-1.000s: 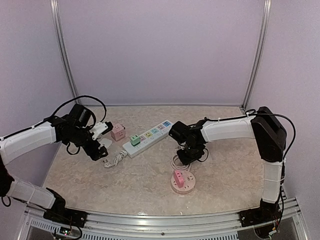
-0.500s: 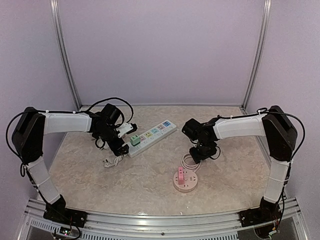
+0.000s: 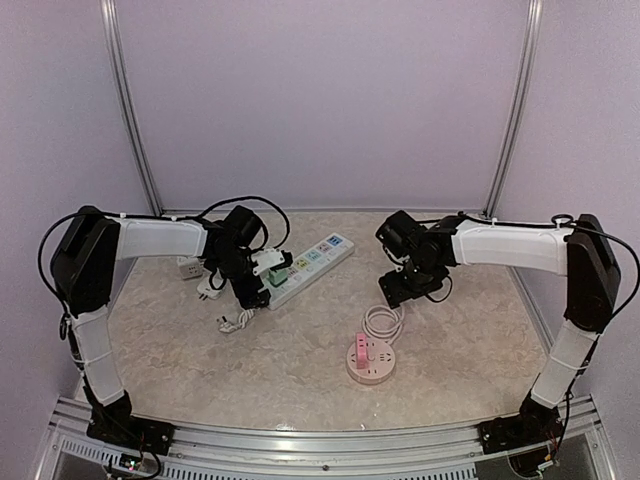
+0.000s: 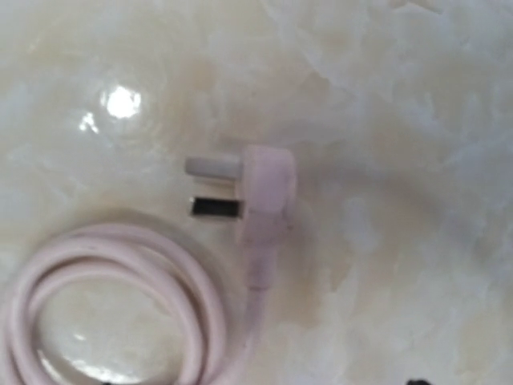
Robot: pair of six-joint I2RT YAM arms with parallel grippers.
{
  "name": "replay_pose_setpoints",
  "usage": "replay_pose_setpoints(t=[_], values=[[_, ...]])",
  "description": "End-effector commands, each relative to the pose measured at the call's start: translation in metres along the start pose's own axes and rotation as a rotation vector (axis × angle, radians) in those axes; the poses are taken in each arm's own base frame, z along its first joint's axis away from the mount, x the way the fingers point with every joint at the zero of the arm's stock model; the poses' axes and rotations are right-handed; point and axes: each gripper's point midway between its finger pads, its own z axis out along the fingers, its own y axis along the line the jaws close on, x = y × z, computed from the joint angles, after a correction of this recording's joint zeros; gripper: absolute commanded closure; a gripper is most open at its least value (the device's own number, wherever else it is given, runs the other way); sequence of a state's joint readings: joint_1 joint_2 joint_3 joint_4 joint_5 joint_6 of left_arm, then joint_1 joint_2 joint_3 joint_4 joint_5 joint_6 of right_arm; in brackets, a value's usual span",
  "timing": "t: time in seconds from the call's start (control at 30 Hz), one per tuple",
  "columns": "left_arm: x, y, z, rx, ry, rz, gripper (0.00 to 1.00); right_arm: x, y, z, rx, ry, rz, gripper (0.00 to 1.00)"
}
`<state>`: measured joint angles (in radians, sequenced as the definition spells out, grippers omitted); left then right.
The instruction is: Insert the plug
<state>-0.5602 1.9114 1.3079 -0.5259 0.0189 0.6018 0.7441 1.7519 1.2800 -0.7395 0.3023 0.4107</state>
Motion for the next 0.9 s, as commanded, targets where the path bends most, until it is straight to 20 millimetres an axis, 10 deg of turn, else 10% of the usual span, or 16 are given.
replay_pose_setpoints(t=[0.0, 0.27, 0.57, 0.87], values=[[0.012, -0.019, 0.014, 0.068, 0.068, 0.076, 0.06, -0.016, 0.012, -0.022, -0.056, -0.052, 0.034, 0.23], [-0.032, -0.010, -0.008, 0.059, -0.096, -0.048, 0.01, -0.026, 0.044, -0.037, -0.075, -0.085, -0.029, 0.22], [-0.022, -0.007, 0.030, 0.063, 0.035, -0.069, 0.07, -0.017, 0.036, -0.039, -0.023, -0.082, -0.039, 0.21], [-0.012, -0.024, 0.022, 0.127, 0.064, 0.008, 0.37, -0.017, 0.037, -0.041, -0.036, -0.092, -0.043, 0.21]])
